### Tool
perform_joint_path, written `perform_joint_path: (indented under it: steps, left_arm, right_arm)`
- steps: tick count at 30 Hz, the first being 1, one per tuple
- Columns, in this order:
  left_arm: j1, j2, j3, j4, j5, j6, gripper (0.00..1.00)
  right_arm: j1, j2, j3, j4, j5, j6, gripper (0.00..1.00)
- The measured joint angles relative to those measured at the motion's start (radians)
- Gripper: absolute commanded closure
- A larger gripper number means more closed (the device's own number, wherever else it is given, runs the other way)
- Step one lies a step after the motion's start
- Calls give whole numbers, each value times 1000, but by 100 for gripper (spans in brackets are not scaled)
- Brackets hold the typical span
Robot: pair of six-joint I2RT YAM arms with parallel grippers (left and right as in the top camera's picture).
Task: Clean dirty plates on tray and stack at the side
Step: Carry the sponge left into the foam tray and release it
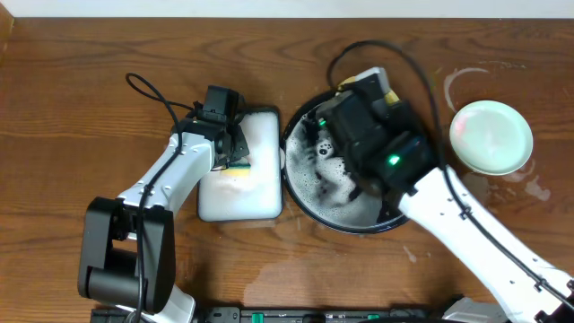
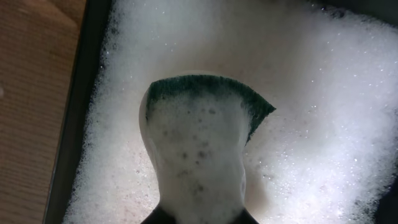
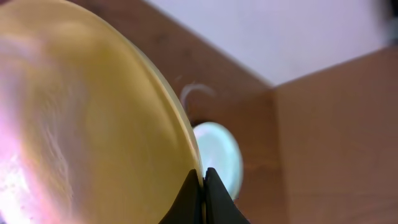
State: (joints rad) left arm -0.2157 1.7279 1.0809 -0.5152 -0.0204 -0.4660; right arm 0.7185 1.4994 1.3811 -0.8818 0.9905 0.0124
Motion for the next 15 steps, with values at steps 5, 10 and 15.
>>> perform_joint_path:
  steps: [5,10,15]
  left_arm:
    - [0,0,-16,0,0,1,92]
    - [0,1,-20,8,0,22,92]
    - [0,22,-20,10,1,40,44]
  right_arm:
    - [39,0,0,30,84,-74,99]
    - [39,0,0,31,116,-105,99]
    - [39,0,0,31,121,-112,99]
